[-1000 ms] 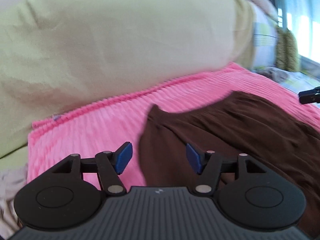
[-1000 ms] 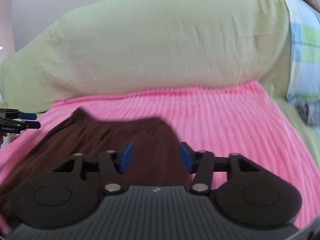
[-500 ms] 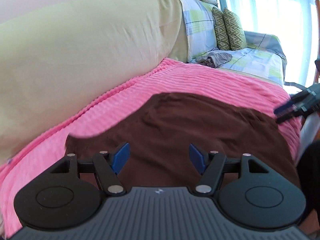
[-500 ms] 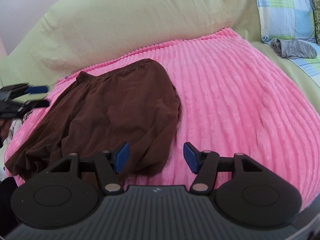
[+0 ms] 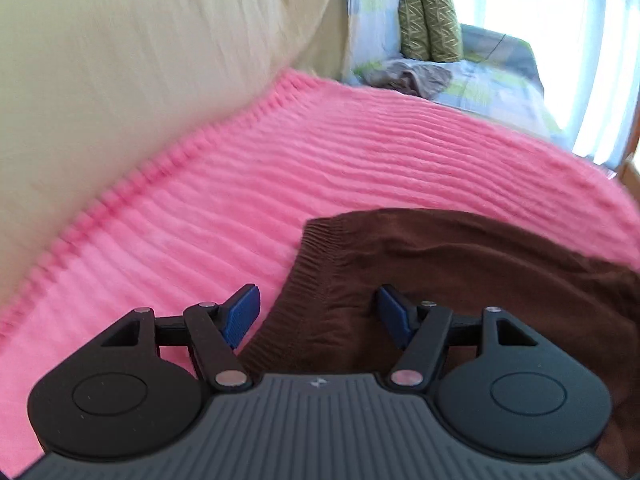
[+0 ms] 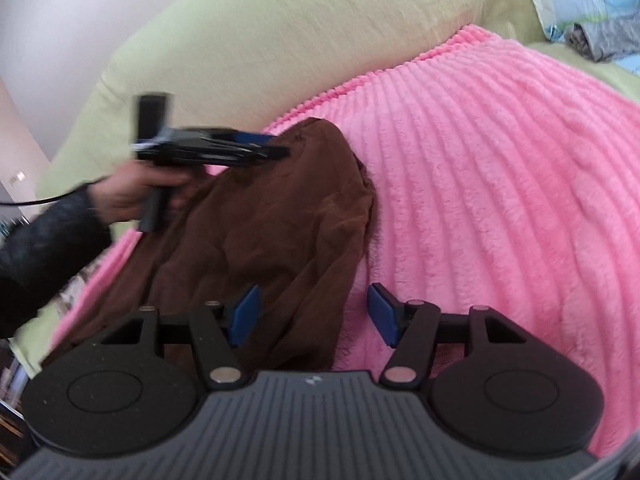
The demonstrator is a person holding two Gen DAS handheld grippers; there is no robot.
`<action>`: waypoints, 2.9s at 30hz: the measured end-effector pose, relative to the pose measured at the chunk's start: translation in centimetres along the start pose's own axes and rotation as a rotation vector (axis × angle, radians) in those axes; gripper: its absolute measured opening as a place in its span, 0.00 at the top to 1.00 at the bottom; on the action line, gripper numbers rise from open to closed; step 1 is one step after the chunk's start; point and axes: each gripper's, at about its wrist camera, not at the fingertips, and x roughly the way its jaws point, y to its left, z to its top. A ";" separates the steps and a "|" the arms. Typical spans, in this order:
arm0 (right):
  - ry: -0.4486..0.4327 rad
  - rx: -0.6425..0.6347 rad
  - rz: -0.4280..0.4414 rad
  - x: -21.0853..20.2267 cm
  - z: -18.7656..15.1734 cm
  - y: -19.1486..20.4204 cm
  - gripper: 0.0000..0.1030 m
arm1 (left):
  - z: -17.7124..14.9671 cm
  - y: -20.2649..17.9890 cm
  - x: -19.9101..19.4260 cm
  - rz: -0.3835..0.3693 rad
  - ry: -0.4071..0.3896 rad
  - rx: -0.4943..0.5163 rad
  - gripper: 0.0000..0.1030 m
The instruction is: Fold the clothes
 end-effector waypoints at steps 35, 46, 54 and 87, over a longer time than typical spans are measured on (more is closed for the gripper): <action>0.078 0.041 0.186 -4.3 2.2 -4.0 0.91 | -13.1 -24.0 -17.6 -0.010 -0.130 0.020 0.47; -0.050 0.026 0.039 -10.1 2.8 -2.8 0.56 | -14.2 -32.2 -11.7 0.047 -0.076 0.204 0.44; -0.001 -0.105 -0.093 -7.8 -0.5 -3.5 0.51 | -15.4 -35.4 -8.3 0.156 0.017 0.447 0.47; 0.181 -0.557 0.040 2.4 -8.8 21.8 0.57 | -27.7 -28.8 -25.1 0.680 0.086 0.284 0.49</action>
